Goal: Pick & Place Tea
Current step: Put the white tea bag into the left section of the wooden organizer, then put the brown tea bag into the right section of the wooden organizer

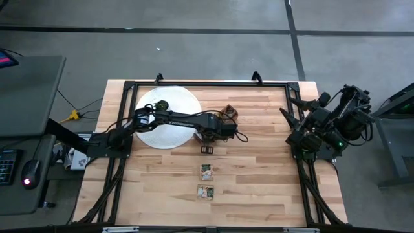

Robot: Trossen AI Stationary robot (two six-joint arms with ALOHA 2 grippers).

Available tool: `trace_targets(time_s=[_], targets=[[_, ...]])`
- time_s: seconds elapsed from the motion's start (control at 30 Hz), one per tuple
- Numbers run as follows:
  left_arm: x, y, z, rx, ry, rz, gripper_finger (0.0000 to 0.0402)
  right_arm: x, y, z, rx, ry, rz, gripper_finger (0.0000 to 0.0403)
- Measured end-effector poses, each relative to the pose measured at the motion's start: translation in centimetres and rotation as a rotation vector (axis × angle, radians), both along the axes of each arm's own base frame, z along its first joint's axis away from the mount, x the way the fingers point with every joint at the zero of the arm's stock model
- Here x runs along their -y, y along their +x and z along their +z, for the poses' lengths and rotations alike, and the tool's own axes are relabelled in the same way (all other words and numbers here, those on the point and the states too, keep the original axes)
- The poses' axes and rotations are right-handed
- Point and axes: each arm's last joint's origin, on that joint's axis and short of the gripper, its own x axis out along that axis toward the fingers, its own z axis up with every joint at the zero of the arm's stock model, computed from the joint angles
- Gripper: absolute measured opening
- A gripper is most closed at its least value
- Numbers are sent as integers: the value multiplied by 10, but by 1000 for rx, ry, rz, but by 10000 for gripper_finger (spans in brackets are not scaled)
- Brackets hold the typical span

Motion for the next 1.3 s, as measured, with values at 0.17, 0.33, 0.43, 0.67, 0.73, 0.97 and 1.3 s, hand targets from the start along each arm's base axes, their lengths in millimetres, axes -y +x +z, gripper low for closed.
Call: trace_targets(time_s=[0.17, 0.33, 0.43, 0.67, 0.73, 0.97, 1.3], targets=[[-1, 3, 12, -5, 47, -29, 4, 0, 0, 0, 2, 1, 1, 206], [-2, 8, 28, 34, 58, -66, 45, 0, 0, 0, 2, 2, 1, 206], [-2, 10, 38, 60, 55, -94, 82, 0, 0, 0, 0, 3, -1, 206], [-2, 7, 48, 33, 56, -96, 145, 0, 0, 0, -3, 4, -5, 206], [-2, 5, 48, 14, 57, -96, 149, 0, 0, 0, -4, 5, -6, 206], [-2, -6, 68, 19, 87, -90, 149, 1, 0, 0, -14, 13, -18, 206], [-2, -36, 129, 132, 254, -56, 149, 6, -5, 2, -20, 21, -27, 206]])
